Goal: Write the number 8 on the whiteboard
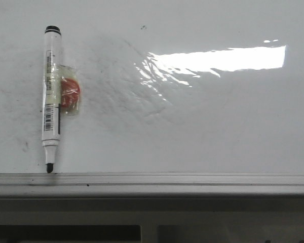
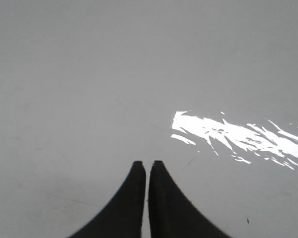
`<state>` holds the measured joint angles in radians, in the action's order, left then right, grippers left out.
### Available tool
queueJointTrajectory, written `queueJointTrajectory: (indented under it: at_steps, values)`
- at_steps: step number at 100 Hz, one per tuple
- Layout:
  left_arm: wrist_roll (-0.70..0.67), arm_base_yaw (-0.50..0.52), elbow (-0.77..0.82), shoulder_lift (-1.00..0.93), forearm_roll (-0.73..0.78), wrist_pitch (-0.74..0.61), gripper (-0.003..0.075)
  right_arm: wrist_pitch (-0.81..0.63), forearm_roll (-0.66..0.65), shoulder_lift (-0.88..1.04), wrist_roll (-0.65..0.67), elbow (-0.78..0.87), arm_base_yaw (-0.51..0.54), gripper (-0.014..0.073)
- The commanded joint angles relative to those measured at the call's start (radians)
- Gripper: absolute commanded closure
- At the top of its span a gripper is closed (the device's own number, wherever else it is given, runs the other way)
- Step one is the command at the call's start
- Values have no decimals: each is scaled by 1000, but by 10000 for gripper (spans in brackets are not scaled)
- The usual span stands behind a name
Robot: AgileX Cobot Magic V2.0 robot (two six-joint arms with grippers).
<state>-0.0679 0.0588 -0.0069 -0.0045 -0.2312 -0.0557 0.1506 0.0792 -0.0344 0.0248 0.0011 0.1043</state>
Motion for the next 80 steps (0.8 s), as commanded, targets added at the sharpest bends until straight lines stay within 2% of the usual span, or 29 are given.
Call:
queueJointTrajectory:
  at_steps: [1,12,21,28,53,58,64,65,66,69,71,72,73,80]
  values:
    - [-5,-8,7,-21,-20,-83,741,-61,6,-50,2,-58,-16,657]
    - [-5,-8,-35,14,15,-33,741,-42,6,-110,-5,-105,-49,657]
    - [-3,-8,-114,68,149,112,741,31,6,-176,-6,-161,-64,657]
    - [-3,-8,-177,120,195,187,741,79,6,-229,-6,-205,-71,657]
    - [-3,-8,-276,280,193,197,731,81,6,-339,-6,-255,-71,657]
    - [-3,-8,-280,306,193,199,688,81,6,-342,-6,-253,-71,657]
    - [-3,-8,-280,337,191,178,552,77,6,-342,-6,-248,-71,657]
    - [-3,-8,-280,341,191,174,552,77,6,-342,-6,-246,-71,657]
    - [-3,-8,-280,348,191,166,498,77,6,-342,-6,-246,-71,657]
    - [-3,-8,-280,360,185,141,443,79,6,-342,-6,-244,-71,657]
    - [-3,-8,-280,369,182,119,370,81,6,-342,-6,-244,-71,657]
    - [-3,-8,-280,372,179,112,370,81,6,-342,-6,-244,-71,657]
    - [-5,-8,-280,379,171,96,319,81,6,-342,-6,-244,-71,657]
    - [-5,-8,-278,414,94,9,209,79,6,-342,-6,-244,-71,657]
